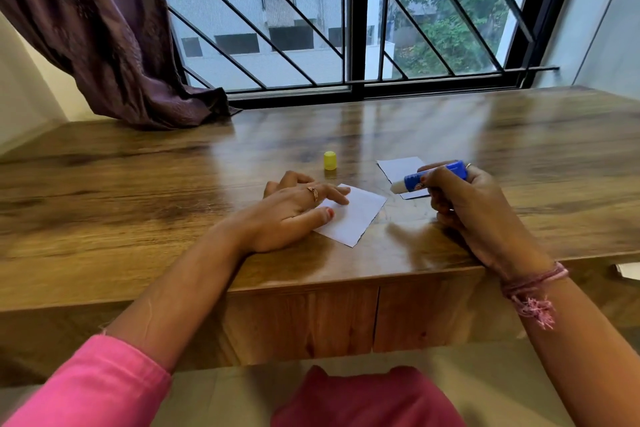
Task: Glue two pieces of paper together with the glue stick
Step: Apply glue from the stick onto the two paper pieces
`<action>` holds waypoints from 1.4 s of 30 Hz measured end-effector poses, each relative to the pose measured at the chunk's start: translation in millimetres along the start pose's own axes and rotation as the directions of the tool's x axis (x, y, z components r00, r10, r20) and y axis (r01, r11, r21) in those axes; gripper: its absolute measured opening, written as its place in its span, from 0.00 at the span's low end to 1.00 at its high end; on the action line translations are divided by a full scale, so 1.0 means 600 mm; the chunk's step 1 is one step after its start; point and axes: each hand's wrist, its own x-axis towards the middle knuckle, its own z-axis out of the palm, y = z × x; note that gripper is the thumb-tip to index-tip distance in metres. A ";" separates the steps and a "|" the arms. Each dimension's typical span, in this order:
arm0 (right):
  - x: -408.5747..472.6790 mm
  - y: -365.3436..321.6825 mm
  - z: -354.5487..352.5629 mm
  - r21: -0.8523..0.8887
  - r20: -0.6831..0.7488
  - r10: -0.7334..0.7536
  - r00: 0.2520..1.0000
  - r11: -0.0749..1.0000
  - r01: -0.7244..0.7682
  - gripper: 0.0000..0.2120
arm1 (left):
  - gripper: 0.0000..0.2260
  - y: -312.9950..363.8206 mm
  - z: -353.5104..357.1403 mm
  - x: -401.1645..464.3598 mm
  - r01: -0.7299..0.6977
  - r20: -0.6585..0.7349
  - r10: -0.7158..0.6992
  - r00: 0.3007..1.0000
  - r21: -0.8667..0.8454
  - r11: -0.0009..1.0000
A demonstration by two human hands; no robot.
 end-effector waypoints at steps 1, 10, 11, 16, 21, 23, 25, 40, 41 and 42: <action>0.000 0.000 0.001 -0.025 -0.005 0.001 1.000 1.000 -0.001 0.04 | 0.19 -0.002 0.001 0.001 0.005 0.033 -0.005 0.999 0.015 1.000; 0.010 0.000 0.021 -0.343 0.038 -0.004 0.999 0.939 0.017 0.04 | 0.14 -0.009 0.002 0.004 -0.045 0.004 0.045 0.999 -0.018 0.999; 0.011 0.000 0.021 -0.381 0.039 -0.013 0.999 0.924 0.027 0.04 | 0.14 -0.008 0.001 0.005 -0.060 0.002 0.060 0.998 -0.027 0.998; 0.015 0.000 0.022 -0.456 0.039 -0.026 0.999 0.889 0.041 0.03 | 0.14 -0.010 0.001 0.004 -0.095 -0.020 0.095 0.995 -0.036 0.995; 0.013 0.000 0.022 -0.504 0.091 -0.038 0.995 0.860 0.079 0.05 | 0.14 -0.008 0.000 0.004 -0.084 -0.013 0.083 0.996 -0.044 0.996; 0.016 0.000 0.021 -0.487 0.056 -0.042 0.998 0.871 0.065 0.06 | 0.15 -0.008 0.000 0.004 -0.076 -0.008 0.076 0.997 -0.036 0.996; 0.016 0.000 0.022 -0.504 0.060 -0.065 0.996 0.859 0.086 0.05 | 0.15 -0.008 0.000 0.005 -0.075 -0.002 0.075 0.997 -0.040 0.996; 0.013 0.004 0.021 -0.524 0.061 -0.133 0.989 0.839 0.145 0.02 | 0.17 -0.009 0.003 0.006 -0.025 -0.001 0.025 1.000 -0.021 0.999; 0.012 0.003 0.021 -0.533 0.075 -0.136 0.988 0.832 0.155 0.02 | 0.16 -0.009 0.002 0.006 -0.029 0.001 0.029 1.000 -0.021 0.999; 0.011 0.002 0.021 -0.538 0.099 -0.133 0.986 0.826 0.166 0.02 | 0.15 -0.010 0.002 0.006 -0.034 0.003 0.034 0.999 -0.023 0.999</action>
